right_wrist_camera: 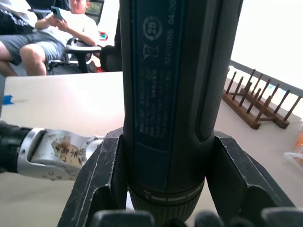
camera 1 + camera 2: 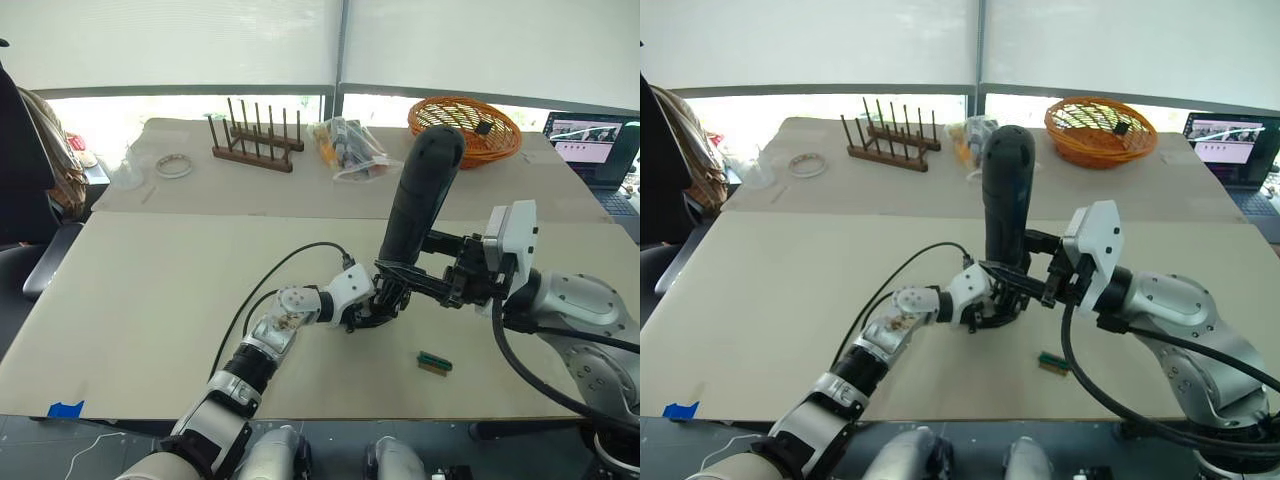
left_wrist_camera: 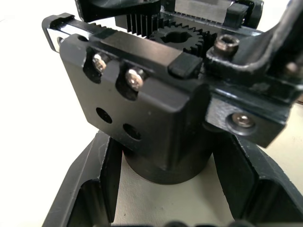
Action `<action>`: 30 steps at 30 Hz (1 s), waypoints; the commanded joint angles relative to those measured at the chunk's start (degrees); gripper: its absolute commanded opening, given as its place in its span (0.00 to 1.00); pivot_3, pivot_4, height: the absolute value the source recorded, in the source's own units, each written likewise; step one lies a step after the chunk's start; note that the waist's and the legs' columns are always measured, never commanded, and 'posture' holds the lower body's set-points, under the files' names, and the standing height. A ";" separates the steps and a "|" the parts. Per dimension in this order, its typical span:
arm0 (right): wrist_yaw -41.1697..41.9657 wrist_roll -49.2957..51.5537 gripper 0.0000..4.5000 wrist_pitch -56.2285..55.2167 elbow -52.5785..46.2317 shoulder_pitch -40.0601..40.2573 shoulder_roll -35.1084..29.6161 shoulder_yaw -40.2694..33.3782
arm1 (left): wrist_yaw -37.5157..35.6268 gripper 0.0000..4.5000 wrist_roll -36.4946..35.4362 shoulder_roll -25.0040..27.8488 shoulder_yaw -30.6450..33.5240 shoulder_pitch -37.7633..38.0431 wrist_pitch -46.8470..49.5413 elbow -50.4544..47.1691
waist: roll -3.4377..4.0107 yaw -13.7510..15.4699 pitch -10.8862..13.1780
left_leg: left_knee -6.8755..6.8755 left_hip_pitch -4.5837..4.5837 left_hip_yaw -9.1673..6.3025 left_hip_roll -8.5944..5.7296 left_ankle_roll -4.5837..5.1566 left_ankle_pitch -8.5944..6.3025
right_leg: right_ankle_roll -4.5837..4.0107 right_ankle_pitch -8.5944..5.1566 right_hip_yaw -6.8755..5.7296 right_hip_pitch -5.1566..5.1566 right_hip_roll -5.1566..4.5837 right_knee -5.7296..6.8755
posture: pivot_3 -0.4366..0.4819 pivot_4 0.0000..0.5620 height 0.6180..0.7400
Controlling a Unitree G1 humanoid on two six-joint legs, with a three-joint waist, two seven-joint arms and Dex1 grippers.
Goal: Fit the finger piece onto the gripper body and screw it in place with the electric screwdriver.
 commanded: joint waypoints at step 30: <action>13.82 22.88 0.43 28.58 25.15 23.04 -30.69 -28.20 | -29.88 1.00 -17.29 30.87 6.82 4.07 9.22 -26.80 | 0.32 -0.27 0.42 | 0.05 -0.84 -0.14 -0.29 0.16 0.17 | 0.03 0.02 -0.13 -0.51 0.05 0.03 | 0.48 0.27 1.00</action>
